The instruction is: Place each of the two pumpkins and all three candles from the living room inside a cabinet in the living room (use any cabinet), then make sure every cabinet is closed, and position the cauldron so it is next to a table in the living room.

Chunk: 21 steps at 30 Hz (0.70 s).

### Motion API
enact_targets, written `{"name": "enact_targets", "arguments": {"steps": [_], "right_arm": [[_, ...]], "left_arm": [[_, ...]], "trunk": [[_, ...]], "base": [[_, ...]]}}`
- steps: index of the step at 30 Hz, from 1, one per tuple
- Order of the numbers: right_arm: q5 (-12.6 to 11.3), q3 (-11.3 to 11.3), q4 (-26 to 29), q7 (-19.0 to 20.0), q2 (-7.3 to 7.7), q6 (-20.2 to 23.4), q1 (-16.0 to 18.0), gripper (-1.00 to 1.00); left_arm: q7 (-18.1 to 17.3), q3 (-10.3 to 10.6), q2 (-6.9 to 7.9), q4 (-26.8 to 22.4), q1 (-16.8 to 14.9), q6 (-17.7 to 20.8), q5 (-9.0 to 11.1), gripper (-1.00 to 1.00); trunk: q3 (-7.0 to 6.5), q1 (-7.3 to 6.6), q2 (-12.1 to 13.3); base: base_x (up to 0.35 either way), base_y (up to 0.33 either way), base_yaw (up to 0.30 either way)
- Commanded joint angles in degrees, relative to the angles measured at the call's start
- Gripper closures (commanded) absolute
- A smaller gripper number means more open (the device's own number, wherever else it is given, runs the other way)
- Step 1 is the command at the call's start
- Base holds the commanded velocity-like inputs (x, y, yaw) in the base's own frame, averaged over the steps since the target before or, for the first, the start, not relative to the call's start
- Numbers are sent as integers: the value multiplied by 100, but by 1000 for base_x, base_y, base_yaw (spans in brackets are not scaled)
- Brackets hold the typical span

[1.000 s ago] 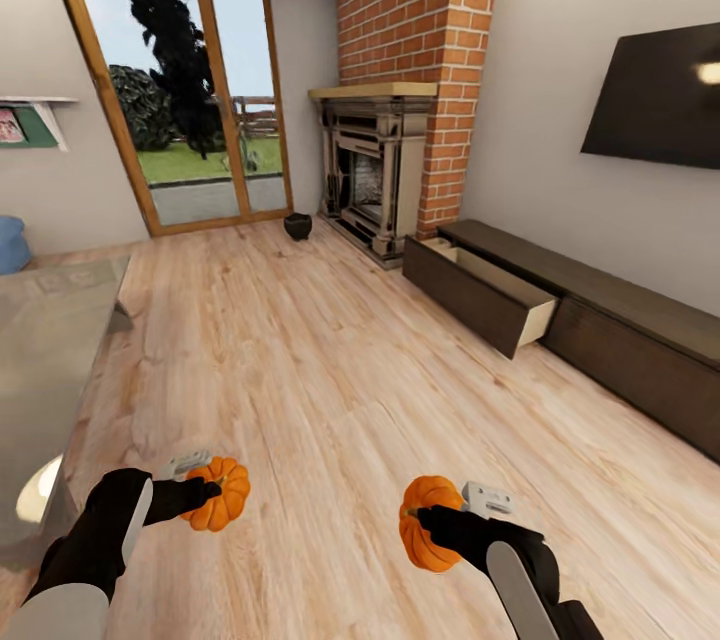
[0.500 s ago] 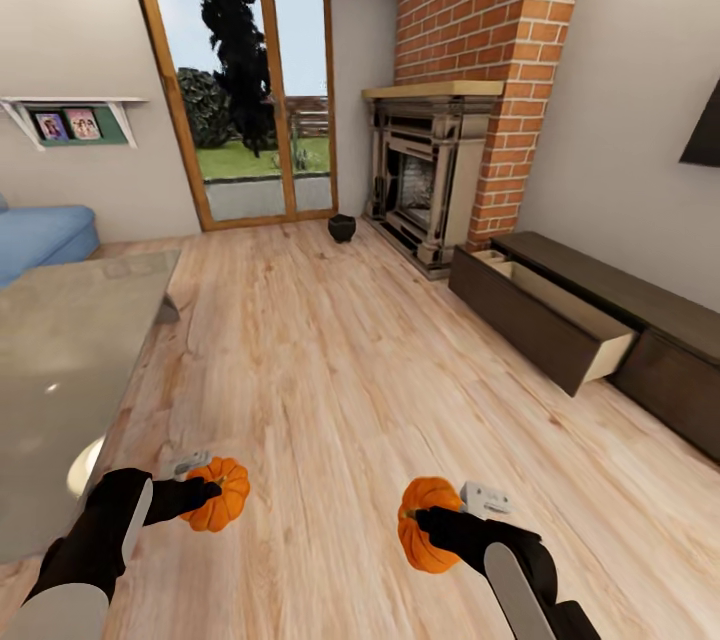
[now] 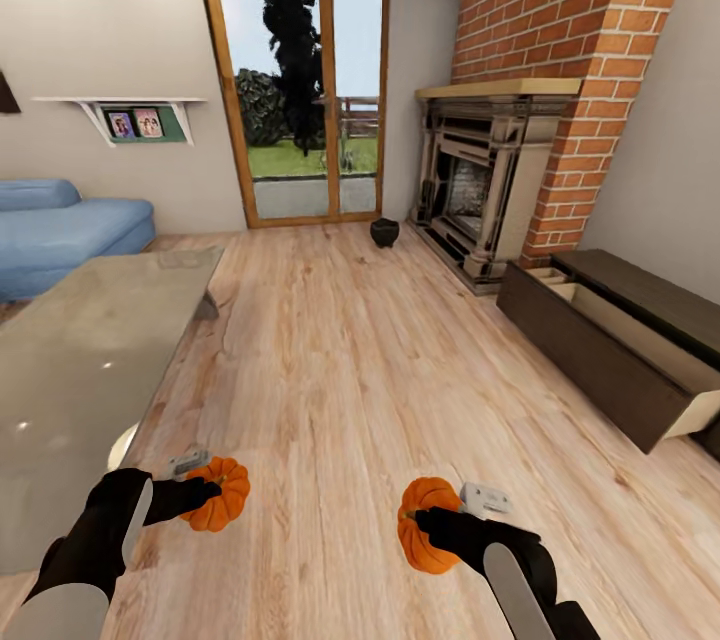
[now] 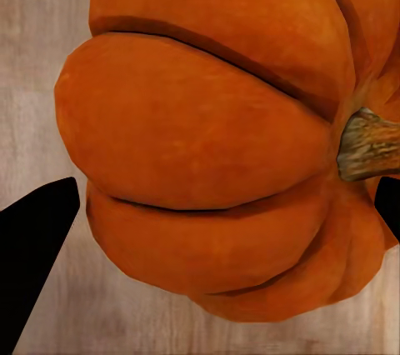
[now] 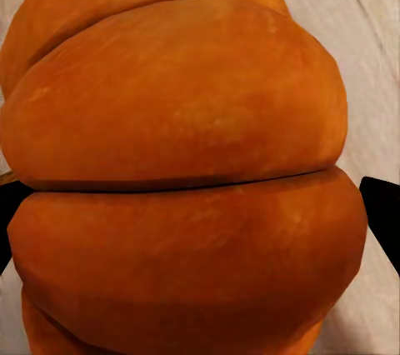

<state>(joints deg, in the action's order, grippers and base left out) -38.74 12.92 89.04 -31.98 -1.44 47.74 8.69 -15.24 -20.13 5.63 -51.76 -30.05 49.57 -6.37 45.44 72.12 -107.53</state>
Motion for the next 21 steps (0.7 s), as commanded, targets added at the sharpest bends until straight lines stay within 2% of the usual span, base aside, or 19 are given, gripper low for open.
{"name": "enact_targets", "arguments": {"steps": [1,11,16,21], "right_arm": [[-11,0,0,8,-1,-9,1,100],[-7,0,0,9,1,-10,1,100],[-9,0,0,16,3,-47,1,100],[-19,69,0,25,11,-376,-6,100]], "left_arm": [[3,1,0,-1,-1,1,22,100],[8,1,-50,-1,-1,0,22,100],[10,1,-52,-1,-1,0,22,100],[12,1,-53,-1,-1,0,22,100]], "trunk": [[-1,0,0],[1,0,0],[1,0,0],[-33,0,0]], "base": [[332,-94,291],[332,-99,276],[332,-110,49],[332,-110,4]]}}
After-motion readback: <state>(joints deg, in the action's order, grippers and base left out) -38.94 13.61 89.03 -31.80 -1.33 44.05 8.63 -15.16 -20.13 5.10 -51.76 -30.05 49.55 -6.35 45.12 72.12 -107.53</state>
